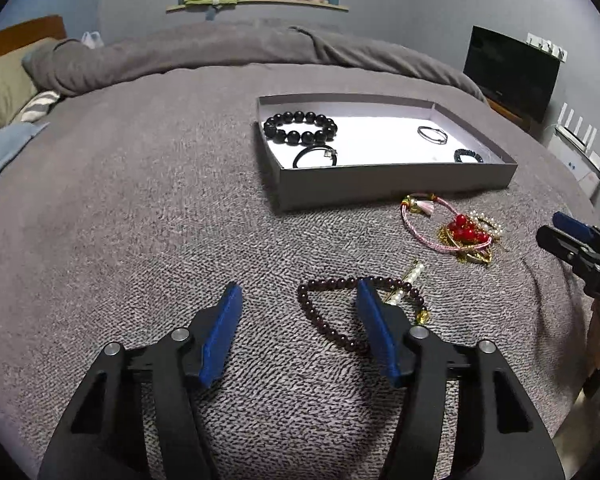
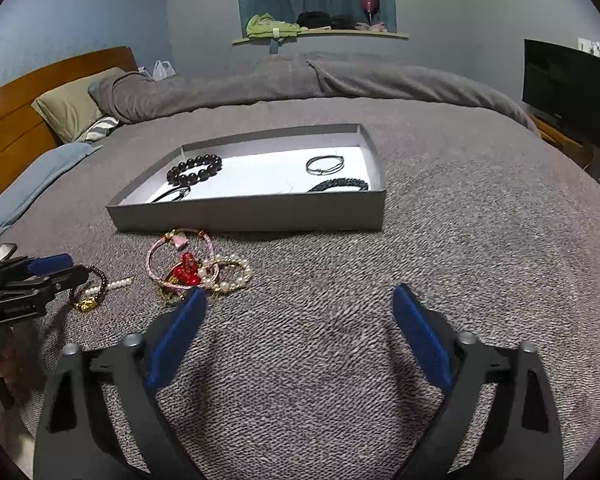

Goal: Organize jewelry
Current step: 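Move the left tool to the dark red bead bracelet while the right tool approaches the pearl bracelet, then close the left tool on the dark red bead bracelet while the right tool grips the pearl bracelet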

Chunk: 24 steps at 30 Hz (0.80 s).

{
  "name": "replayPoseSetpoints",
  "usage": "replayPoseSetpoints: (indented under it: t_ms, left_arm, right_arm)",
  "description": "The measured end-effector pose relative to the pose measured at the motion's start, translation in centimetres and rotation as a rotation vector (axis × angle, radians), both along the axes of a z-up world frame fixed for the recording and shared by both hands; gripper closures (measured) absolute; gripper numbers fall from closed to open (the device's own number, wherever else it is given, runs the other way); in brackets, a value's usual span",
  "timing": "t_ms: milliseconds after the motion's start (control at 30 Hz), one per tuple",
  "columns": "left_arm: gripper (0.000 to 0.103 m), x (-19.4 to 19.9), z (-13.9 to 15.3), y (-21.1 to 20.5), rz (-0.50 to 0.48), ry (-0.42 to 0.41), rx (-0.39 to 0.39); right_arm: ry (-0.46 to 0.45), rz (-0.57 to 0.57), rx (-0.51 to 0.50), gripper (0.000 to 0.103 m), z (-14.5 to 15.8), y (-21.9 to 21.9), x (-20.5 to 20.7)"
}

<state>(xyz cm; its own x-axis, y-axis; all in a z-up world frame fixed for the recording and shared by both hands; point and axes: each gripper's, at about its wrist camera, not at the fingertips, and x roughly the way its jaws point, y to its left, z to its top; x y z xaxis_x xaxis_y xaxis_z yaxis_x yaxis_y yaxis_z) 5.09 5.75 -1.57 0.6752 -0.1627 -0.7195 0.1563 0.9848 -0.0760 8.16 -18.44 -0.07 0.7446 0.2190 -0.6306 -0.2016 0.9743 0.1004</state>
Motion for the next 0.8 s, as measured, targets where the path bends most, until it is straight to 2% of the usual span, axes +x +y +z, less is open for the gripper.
replayPoseSetpoints:
  t_ms: [33,167,367,567,800]
  left_arm:
    - [0.053,0.0,0.0,0.0,-0.003,-0.001,0.003]
    - [0.067,0.1,-0.2,-0.2,-0.020,0.015,0.008]
    - [0.080,0.4,-0.6,0.3,-0.023,0.038,0.014]
    - [0.085,0.6,-0.9,0.1,-0.040,0.054,0.021]
    - [0.089,0.5,-1.1,-0.3,-0.080,0.067,0.024]
  right_arm:
    - [0.008,0.008,0.000,0.030,-0.1,0.2,0.1]
    - [0.044,0.038,0.025,0.051,-0.3,0.9,0.9]
    - [0.098,0.050,0.066,0.069,-0.5,1.7,2.8]
    - [0.171,0.052,0.092,0.071,-1.5,2.3,4.7]
    - [0.203,0.077,0.071,0.071,-2.1,3.5,5.6]
